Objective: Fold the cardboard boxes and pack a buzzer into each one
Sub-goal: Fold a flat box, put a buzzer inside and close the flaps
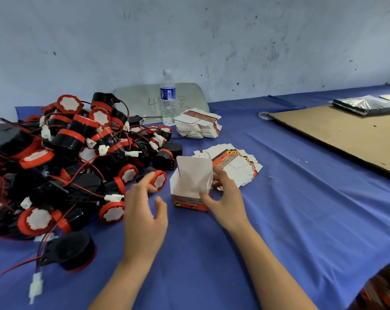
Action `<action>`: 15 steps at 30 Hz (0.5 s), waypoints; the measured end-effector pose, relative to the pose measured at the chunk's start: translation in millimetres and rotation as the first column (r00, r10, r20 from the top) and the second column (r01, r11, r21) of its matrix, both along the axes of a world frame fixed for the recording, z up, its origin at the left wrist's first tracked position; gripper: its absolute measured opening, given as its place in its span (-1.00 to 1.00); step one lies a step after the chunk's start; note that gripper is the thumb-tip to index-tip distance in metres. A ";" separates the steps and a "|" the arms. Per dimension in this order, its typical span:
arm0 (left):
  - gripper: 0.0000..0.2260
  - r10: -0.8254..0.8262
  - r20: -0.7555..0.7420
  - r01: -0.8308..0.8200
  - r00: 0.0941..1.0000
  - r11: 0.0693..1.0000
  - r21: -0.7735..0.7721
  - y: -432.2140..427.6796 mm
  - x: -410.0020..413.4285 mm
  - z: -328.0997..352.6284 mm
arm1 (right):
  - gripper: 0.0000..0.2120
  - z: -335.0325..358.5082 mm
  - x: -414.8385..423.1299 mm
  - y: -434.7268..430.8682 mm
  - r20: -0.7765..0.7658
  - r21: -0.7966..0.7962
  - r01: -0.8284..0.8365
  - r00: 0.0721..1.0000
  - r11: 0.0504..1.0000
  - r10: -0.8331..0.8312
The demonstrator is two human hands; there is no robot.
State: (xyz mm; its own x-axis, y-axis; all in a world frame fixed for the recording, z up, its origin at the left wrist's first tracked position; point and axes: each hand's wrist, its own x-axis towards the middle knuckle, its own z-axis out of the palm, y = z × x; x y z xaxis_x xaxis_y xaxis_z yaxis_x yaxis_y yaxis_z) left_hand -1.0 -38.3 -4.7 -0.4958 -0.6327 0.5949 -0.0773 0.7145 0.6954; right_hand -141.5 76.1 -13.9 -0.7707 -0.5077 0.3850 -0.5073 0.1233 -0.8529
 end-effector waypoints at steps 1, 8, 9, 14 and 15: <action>-0.57 0.064 0.079 -0.064 0.995 0.998 -0.007 -6.4 0.6 -0.5 | -0.35 0.4 -0.2 0.1 0.013 -0.014 0.041 0.999 0.999 -0.040; -0.54 0.149 0.605 -0.050 0.783 0.983 -0.177 -8.3 0.0 -7.8 | -0.40 12.5 16.0 1.8 -0.092 -0.317 0.194 0.968 0.929 -0.233; -0.51 0.138 0.628 -0.045 0.766 0.986 -0.162 -8.2 -0.5 -9.7 | -0.44 12.0 17.3 1.2 -0.140 -0.342 0.191 0.958 0.920 -0.251; -0.54 0.106 0.517 -0.117 0.850 0.993 -0.011 -13.4 -1.8 -14.1 | -0.71 10.3 31.9 -1.8 -0.294 -0.414 0.079 0.931 0.907 -0.216; -0.59 0.072 0.418 -0.114 0.906 0.990 0.077 -13.8 -3.0 -14.0 | -0.80 7.6 35.3 -2.3 -0.333 -0.415 0.030 0.925 0.909 -0.183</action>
State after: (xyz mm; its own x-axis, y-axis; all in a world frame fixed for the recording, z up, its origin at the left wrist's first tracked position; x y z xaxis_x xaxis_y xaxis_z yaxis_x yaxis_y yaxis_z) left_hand -4.0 -52.1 -18.7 -0.6196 -0.7323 0.2826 -0.4357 0.6204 0.6521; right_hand -106.3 73.8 -6.3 -0.5821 -0.1765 0.7937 -0.7888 -0.1144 -0.6040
